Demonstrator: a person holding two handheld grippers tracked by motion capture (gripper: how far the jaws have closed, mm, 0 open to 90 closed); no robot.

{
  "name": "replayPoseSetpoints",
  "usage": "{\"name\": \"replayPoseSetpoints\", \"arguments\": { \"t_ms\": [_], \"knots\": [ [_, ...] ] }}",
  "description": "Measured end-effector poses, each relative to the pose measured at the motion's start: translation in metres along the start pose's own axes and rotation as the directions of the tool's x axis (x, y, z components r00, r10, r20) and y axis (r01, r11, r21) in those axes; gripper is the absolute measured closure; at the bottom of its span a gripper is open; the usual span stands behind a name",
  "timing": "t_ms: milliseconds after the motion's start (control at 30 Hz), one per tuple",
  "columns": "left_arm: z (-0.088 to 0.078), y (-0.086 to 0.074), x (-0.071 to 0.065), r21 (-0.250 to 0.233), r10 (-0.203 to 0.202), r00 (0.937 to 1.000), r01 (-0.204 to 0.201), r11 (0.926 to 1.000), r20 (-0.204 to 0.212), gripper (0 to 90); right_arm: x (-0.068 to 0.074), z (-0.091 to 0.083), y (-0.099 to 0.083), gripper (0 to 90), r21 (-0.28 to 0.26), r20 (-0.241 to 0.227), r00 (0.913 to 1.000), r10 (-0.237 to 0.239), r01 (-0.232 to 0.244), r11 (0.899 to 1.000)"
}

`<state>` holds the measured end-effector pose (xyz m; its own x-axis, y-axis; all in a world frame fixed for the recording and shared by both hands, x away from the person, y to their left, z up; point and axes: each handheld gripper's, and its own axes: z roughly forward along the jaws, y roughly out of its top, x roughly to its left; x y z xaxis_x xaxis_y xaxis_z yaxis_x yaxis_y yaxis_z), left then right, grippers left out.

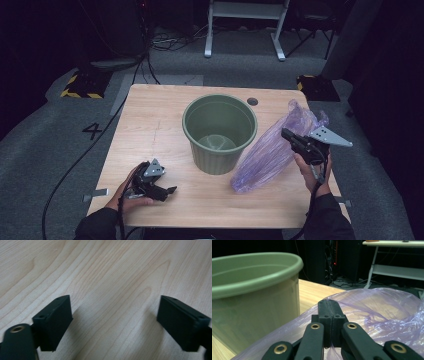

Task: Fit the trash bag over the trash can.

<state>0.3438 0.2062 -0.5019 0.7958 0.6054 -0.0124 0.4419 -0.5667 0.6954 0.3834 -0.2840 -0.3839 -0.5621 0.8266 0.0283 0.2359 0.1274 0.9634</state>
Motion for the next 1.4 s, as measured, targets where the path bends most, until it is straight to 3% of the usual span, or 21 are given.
{"name": "replayPoseSetpoints", "arguments": {
  "t_ms": [467,767,1400],
  "knots": [
    [-0.002,0.004,0.002,0.009,0.009,0.9999,-0.009,0.9999,-0.005,15.7,0.008,-0.008,0.035,90.0,-0.067,-0.038,0.999,-0.025,0.023,0.997],
    [-0.004,0.006,0.002,0.007,0.011,0.9999,-0.011,0.9999,0.003,15.8,0.02,-0.014,0.056,90.0,-0.118,-0.072,0.995,-0.068,0.06,0.991],
    [0.0,0.009,-0.004,0.023,0.037,0.9992,-0.037,0.999,0.018,16.5,0.016,-0.043,0.088,90.0,-0.218,-0.082,0.9934,-0.081,0.061,0.974]
  ]
}}
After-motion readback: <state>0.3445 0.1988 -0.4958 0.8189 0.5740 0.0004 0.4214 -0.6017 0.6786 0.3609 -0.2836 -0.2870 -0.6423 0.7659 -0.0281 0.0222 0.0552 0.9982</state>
